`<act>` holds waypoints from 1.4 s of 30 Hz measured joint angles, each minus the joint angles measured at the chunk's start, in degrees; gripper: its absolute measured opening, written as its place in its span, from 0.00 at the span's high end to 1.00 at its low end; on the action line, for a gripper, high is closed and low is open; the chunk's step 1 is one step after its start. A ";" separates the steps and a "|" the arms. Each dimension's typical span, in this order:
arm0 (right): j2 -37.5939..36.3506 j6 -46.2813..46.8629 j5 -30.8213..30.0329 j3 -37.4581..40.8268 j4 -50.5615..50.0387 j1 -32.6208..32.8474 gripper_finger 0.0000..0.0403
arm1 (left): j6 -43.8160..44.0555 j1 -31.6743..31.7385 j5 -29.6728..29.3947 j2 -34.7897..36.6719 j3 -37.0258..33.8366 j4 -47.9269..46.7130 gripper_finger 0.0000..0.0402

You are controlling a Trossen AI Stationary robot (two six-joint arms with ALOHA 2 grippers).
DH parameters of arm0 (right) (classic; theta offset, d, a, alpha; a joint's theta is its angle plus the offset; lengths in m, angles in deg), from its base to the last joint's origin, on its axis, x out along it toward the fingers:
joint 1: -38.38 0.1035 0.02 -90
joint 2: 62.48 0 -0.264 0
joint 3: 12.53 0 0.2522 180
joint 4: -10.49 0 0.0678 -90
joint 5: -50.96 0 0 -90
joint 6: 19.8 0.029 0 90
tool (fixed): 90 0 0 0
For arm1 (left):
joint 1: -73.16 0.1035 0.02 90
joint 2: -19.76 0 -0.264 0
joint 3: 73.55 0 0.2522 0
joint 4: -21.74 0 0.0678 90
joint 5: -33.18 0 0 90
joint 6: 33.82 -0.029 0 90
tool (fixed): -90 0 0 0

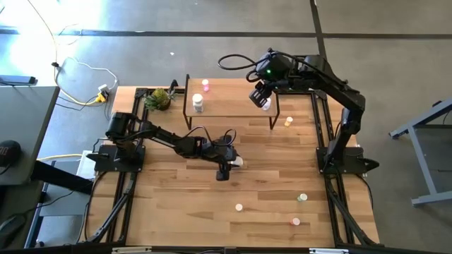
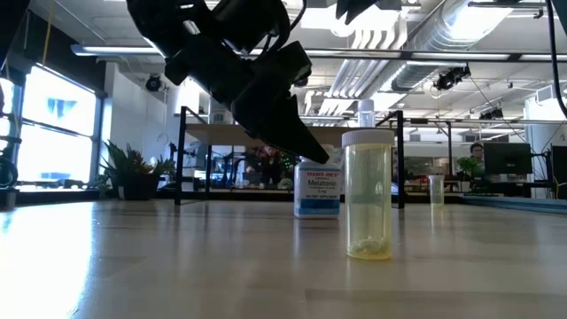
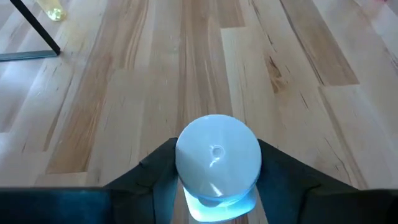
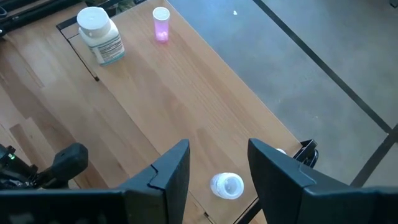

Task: Pick and place medicine bottles onto shelf by color
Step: Put the blue pill bottle on the shelf

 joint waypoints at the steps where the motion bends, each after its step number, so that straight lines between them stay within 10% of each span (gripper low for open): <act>1: 0.00 0.00 0.00 0.00 0.00 0.00 0.62 | 0.00 0.00 0.52 0.00 0.00 0.00 0.60; 14: -1.97 2.68 -0.37 0.02 -0.11 0.02 0.62 | -4.05 3.54 1.57 9.31 3.97 -9.29 0.57; 27: -3.21 6.58 -0.65 0.02 0.65 0.02 0.62 | -18.44 16.84 4.93 15.67 22.89 -33.87 0.57; 42: -3.17 7.93 -3.04 0.02 0.15 0.00 0.62 | -28.61 32.08 18.42 14.44 26.58 -34.47 0.57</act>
